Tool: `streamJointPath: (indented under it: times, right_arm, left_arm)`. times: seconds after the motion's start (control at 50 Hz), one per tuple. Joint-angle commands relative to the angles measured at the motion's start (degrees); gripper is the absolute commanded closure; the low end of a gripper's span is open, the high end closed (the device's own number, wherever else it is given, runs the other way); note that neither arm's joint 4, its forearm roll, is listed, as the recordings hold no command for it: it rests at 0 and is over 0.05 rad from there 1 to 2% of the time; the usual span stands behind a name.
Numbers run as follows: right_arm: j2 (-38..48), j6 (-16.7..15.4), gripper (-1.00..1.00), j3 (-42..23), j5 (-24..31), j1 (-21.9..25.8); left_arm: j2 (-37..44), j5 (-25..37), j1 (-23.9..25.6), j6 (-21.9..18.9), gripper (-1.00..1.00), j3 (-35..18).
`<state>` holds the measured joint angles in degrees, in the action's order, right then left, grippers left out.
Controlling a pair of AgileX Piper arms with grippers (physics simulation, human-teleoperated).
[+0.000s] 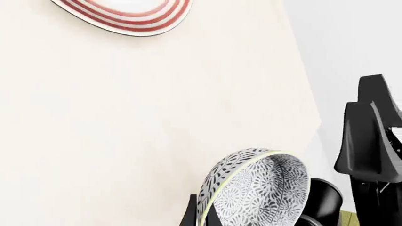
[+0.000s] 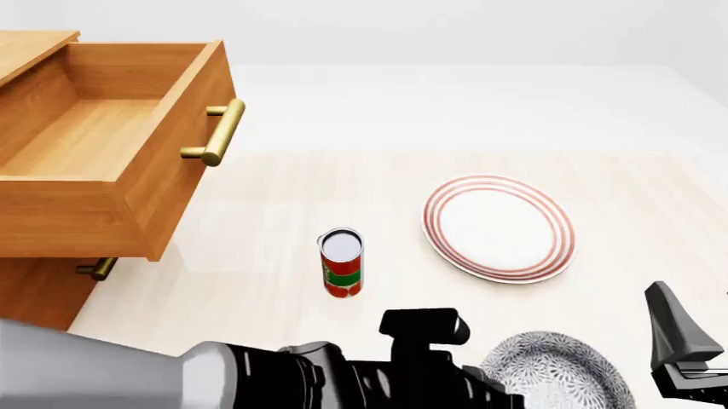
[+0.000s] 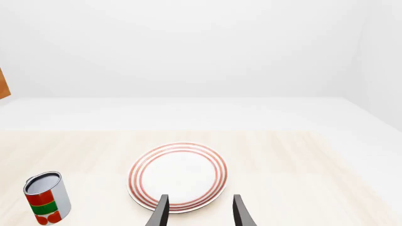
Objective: Put the bowl in the top drawer of the cabinet.
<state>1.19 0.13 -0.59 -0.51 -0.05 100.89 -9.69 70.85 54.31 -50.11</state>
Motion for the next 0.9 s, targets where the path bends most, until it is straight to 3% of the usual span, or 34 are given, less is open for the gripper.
streamJointPath:
  times: [0.02,0.9]
  right_arm:
    - [-0.02,-0.01,-1.00,0.00,0.01,0.00]
    - [0.01,0.00,-1.00,0.00,-0.01,-0.01]
  left_arm:
    - [-3.90,3.83,-2.49,-1.41,1.00,-1.35]
    - [-16.56,25.56,-8.58,-4.31,1.00,-13.79]
